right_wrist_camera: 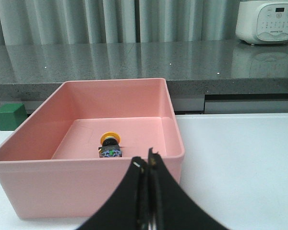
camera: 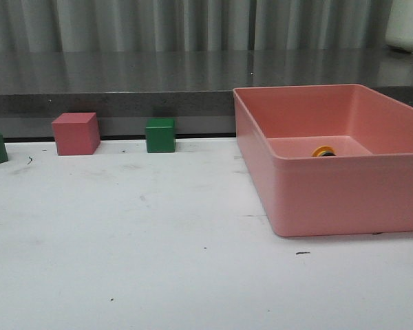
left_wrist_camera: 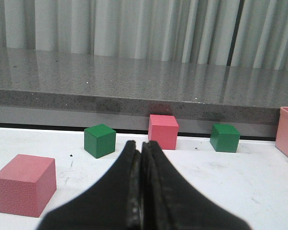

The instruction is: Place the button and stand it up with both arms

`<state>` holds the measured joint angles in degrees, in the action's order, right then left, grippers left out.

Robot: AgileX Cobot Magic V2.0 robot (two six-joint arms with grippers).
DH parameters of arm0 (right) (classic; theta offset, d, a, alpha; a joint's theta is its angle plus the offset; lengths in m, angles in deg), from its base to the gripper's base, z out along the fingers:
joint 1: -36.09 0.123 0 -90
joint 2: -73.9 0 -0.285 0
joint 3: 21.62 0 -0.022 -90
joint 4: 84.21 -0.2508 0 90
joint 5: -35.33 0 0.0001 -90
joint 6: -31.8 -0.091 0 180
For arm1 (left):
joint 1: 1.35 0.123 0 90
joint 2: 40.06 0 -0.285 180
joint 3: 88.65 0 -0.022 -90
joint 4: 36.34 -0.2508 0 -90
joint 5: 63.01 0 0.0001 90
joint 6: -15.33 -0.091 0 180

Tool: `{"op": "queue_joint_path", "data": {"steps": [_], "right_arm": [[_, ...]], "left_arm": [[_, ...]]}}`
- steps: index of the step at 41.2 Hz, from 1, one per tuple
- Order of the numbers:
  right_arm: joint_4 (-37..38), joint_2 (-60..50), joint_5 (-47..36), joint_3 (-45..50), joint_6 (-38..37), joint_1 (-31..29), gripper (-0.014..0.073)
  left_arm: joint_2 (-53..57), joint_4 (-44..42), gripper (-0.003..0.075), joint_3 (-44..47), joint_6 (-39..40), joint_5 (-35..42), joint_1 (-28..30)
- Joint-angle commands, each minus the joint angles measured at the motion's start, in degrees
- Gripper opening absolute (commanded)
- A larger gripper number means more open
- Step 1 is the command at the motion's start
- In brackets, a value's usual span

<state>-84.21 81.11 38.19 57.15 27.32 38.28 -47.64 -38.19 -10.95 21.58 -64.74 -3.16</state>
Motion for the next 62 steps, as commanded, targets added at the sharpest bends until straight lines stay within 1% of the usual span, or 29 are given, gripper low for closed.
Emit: {"op": "queue_joint_path", "data": {"steps": [1, 25, 28, 34, 37, 40, 47, 51, 56, 60, 62], "right_arm": [[0.0, -1.1, -5.0, -0.2, 0.3, -0.1, -0.0067], [0.0, -1.1, -5.0, -0.2, 0.3, -0.1, -0.0067], [0.0, -1.1, -5.2, -0.2, 0.3, -0.1, -0.0067], [0.0, -1.1, -5.7, -0.9, 0.3, -0.1, -0.0067], [0.0, -1.1, -3.3, -3.5, 0.3, -0.1, -0.0067], [0.0, -1.1, -0.1, -7.5, 0.3, -0.1, -0.0067], [2.0, 1.3, 6.1, -18.6, 0.3, -0.1, -0.0067], [3.7, 5.2, 10.7, -25.7, 0.3, -0.1, -0.0067], [3.8, 11.4, 17.4, -33.4, 0.3, -0.1, -0.0067], [3.8, 15.7, 23.2, -37.9, 0.3, -0.1, -0.0067], [3.8, 17.8, 25.3, -39.1, 0.3, -0.1, -0.0067]], "left_arm": [[1.3, -0.1, -0.002, 0.9, 0.0, 4.7, -0.5], [1.3, -0.1, -0.002, 0.9, 0.0, 5.0, -0.5], [1.3, -0.1, -0.002, 0.9, 0.0, 6.7, -0.5], [1.3, 0.0, -0.002, -0.4, 0.0, 13.5, -0.5], [1.3, 0.0, -0.002, -3.1, 0.0, 12.8, -0.5], [1.0, 0.0, -0.002, -6.8, 0.0, 10.3, -0.5], [-1.5, -0.1, -0.002, -19.4, 0.0, 0.3, -0.5], [-4.6, -0.1, -0.002, -26.8, 0.0, -6.1, -0.5], [-9.9, -0.1, -0.002, -36.2, 0.0, -16.3, -0.5], [-14.1, -0.1, -0.002, -40.8, 0.0, -22.4, -0.5], [-16.0, -0.1, -0.002, -42.0, 0.0, -24.0, -0.5]]}}
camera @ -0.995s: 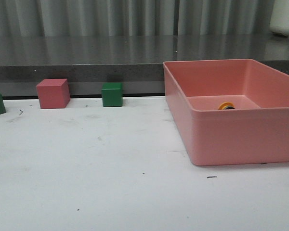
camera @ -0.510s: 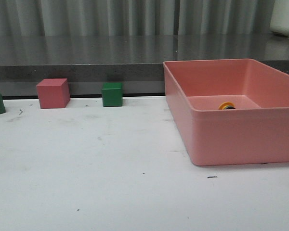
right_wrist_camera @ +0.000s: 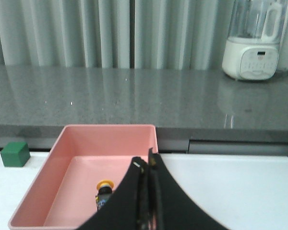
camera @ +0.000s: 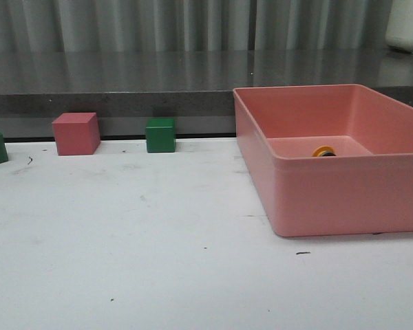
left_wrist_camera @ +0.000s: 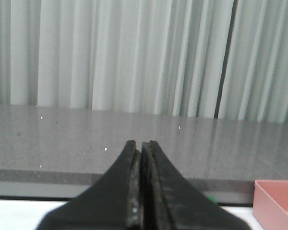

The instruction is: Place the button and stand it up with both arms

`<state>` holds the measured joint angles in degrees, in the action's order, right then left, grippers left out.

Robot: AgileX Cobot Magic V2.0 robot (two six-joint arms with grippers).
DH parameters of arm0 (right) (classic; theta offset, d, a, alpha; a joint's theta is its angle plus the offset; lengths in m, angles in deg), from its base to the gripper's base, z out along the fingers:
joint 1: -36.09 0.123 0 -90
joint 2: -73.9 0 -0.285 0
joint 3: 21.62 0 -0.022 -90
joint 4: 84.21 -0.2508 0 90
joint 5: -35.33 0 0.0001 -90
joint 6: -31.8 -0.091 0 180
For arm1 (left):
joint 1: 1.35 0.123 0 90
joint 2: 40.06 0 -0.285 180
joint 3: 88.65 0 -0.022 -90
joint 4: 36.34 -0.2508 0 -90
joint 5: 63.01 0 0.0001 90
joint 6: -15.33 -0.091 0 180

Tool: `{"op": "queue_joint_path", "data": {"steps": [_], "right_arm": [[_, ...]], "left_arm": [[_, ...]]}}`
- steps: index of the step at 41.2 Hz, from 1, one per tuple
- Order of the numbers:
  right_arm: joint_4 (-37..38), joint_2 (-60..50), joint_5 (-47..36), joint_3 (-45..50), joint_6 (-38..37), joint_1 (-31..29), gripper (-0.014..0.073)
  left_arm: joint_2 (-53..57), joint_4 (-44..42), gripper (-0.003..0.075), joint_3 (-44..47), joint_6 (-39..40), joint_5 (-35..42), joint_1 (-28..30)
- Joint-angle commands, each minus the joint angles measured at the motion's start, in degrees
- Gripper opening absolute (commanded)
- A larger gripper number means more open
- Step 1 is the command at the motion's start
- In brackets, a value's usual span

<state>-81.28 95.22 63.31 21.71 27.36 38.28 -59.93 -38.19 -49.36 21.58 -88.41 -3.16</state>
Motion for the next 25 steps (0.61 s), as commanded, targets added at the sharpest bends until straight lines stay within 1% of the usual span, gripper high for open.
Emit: {"op": "queue_joint_path", "data": {"steps": [1, 5, 8, 21, 23, 25], "right_arm": [[0.9, 4.7, 1.0, -3.9, 0.3, -0.1, -0.0067], [0.9, 8.1, 3.8, -4.1, 0.3, -0.1, -0.0067], [0.9, 9.9, 4.9, -4.1, 0.3, -0.1, -0.0067], [0.9, 15.0, 5.7, -4.1, 0.3, -0.1, -0.0064], [0.9, 15.3, 6.1, -4.1, 0.3, -0.1, -0.0046], [0.9, 15.5, 6.1, -4.1, 0.3, -0.1, 0.0026]], "left_arm": [[-4.6, -0.1, -0.002, -3.7, 0.0, -0.6, -0.5], [-7.2, -0.1, -0.002, -3.4, 0.0, -0.7, -0.5], [-8.7, -0.1, -0.002, -3.4, 0.0, -2.3, -0.5], [-13.0, -0.1, -0.0019, -3.1, 0.0, -3.2, -0.5], [-13.5, -0.1, -0.0013, -3.1, 0.0, -3.2, -0.5], [-14.1, -0.1, 0.0025, -3.1, 0.0, -3.2, -0.5]]}}
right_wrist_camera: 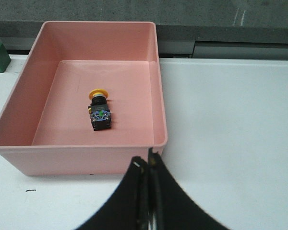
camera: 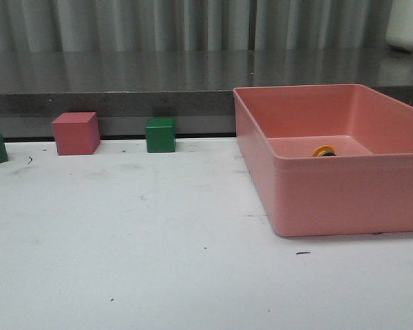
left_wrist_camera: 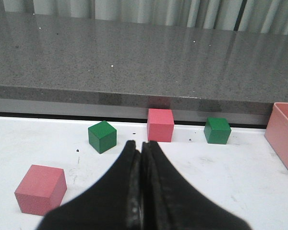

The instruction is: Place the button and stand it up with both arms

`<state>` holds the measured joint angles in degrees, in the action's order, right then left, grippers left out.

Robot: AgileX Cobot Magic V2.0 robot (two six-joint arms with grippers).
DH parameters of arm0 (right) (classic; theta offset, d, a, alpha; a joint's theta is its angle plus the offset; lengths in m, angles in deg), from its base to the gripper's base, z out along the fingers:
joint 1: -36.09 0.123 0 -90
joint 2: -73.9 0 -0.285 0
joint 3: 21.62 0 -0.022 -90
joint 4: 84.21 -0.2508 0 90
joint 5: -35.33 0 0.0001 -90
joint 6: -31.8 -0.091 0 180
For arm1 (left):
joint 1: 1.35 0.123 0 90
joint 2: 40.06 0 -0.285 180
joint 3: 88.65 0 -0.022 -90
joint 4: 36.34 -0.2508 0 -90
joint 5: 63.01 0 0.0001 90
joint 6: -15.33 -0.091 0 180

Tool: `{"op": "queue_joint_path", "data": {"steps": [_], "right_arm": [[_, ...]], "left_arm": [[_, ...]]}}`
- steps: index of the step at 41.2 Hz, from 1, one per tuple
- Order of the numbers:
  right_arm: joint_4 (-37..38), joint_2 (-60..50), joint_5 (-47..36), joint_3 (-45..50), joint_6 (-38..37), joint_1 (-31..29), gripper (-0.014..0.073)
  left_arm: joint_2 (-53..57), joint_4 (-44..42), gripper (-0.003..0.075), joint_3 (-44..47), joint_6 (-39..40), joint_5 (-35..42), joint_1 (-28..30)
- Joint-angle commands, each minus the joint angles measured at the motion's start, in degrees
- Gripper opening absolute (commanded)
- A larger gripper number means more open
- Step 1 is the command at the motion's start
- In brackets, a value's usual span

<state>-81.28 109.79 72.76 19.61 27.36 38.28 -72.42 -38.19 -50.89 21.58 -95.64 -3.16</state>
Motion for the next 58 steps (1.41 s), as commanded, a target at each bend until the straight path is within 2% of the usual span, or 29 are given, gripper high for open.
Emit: {"op": "queue_joint_path", "data": {"steps": [1, 6, 8, 11, 23, 40, 58], "right_arm": [[0.9, 1.1, -3.4, -2.0, 0.3, -0.1, 0.0083], [0.9, 1.6, -3.3, -2.0, 0.3, -0.1, 0.0435], [0.9, 1.6, -3.3, -2.0, 0.3, -0.1, 0.0566], [0.9, 1.6, -3.2, -2.0, 0.3, -0.1, 0.066], [0.2, 6.3, -1.7, -5.4, 0.4, 0.6, 0.0644], [-0.5, 31.4, 5.3, -20.6, 3.6, 11.9, 0.0644], [0.2, 58.1, 11.3, -38.0, 2.7, 11.5, 0.0644]], "left_arm": [[-1.9, -0.1, 0.0052, -1.5, 0.0, 4.1, -0.5], [-2.8, -0.1, 0.0344, -1.5, 0.0, 4.2, -0.5], [-2.8, -0.1, 0.0431, -1.5, 0.0, 4.3, -0.5], [-2.8, -0.1, 0.0486, -1.5, 0.0, 4.8, -0.5], [-2.8, -0.1, 0.0471, -1.5, 0.0, 4.8, -0.5], [-2.8, -0.1, 0.0471, -1.5, 0.0, 4.8, -0.5], [-2.8, -0.1, 0.0471, -1.5, 0.0, 4.8, -0.5]]}}
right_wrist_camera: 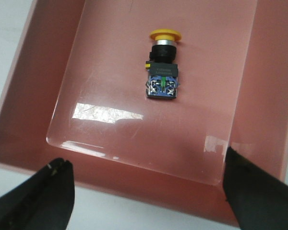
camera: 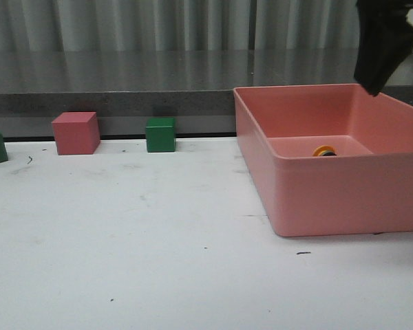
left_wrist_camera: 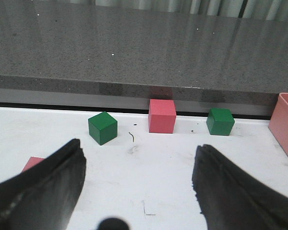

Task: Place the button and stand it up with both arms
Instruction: 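Lower the right gripper into the pink bin and grasp the yellow button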

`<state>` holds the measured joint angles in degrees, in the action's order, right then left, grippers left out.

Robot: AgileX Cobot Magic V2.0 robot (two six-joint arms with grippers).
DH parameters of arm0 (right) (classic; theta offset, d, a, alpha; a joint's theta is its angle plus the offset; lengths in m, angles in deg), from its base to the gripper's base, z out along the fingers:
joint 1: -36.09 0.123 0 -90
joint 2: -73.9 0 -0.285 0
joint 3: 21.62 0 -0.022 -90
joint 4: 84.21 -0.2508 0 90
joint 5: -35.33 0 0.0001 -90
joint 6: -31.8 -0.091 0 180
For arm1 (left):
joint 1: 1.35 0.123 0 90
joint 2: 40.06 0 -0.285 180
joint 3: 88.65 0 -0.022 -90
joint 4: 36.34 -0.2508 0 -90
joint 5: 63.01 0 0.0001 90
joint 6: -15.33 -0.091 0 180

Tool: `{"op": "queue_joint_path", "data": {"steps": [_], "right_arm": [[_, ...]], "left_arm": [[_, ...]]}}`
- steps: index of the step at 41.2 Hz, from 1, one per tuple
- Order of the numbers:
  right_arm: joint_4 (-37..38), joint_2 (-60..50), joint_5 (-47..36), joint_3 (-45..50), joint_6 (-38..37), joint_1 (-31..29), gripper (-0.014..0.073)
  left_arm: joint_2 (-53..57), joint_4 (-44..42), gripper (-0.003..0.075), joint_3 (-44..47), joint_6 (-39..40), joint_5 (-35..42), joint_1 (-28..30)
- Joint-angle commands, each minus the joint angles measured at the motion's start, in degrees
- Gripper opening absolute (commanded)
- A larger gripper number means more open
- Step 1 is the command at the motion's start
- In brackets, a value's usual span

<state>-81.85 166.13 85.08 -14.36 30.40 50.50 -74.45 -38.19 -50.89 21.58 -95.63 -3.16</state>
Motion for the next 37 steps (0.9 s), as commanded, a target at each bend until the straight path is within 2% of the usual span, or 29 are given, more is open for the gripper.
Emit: {"op": "queue_joint_path", "data": {"steps": [1, 18, 37], "right_arm": [[0.8, 3.0, -0.7, -4.8, -0.7, -0.9, 0.0644], [-1.1, 22.1, 0.9, -17.2, -1.4, -4.8, 0.0644], [-3.1, 30.0, 0.6, -21.2, -1.4, -4.7, 0.0644]], "left_arm": [[-0.8, -0.1, 0.0471, -1.5, 0.0, 4.7, -0.5], [-0.8, -0.1, 0.0471, -1.5, 0.0, 4.7, -0.5], [-0.8, -0.1, 0.0471, -1.5, 0.0, 4.7, -0.5]]}}
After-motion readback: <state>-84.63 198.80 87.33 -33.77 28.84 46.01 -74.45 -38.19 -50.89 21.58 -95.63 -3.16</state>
